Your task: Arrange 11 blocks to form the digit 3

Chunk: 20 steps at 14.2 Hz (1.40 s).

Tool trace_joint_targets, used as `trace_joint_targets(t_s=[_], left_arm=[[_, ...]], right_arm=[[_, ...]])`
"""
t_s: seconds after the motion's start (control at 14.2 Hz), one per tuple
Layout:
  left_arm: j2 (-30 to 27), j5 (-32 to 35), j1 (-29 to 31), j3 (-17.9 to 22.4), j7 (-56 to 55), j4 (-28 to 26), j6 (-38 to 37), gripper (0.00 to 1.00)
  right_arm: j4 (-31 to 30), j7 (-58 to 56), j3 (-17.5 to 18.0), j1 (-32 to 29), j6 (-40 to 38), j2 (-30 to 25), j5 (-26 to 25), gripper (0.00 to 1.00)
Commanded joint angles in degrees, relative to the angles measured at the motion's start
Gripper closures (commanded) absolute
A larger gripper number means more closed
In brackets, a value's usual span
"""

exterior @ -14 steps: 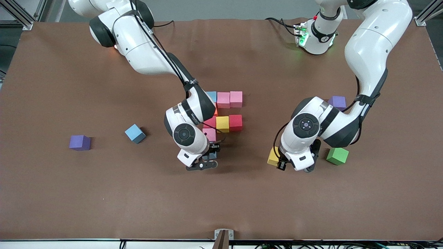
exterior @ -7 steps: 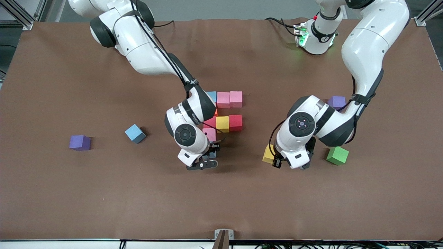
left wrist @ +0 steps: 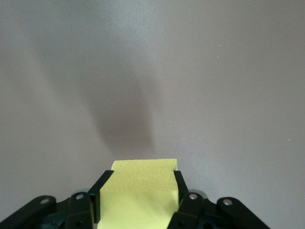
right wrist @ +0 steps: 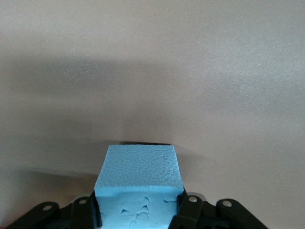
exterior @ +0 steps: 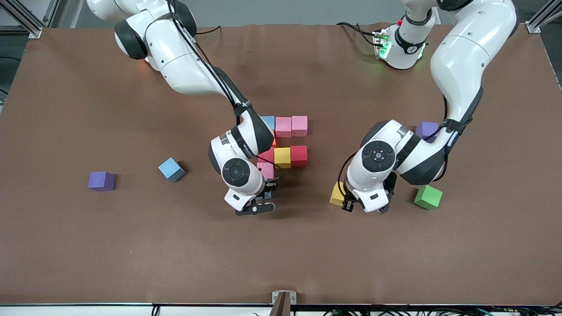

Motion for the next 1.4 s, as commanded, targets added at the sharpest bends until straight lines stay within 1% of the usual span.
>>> trace_joint_targets(t_s=[0.0,1.33], left_arm=[[-0.15,-1.12,-0.4,0.46,0.6,0.17,0.22,0.99],[0.64,-0.68,-0.4,0.54,1.57,0.16,0.31,0.98]], right_arm=[[1.2,-0.53,-1.16,0.91,-0.92,0.42,0.96,0.74],[1.46,0.09,-0.72,1.7,1.9,0.86,1.4,0.74]])
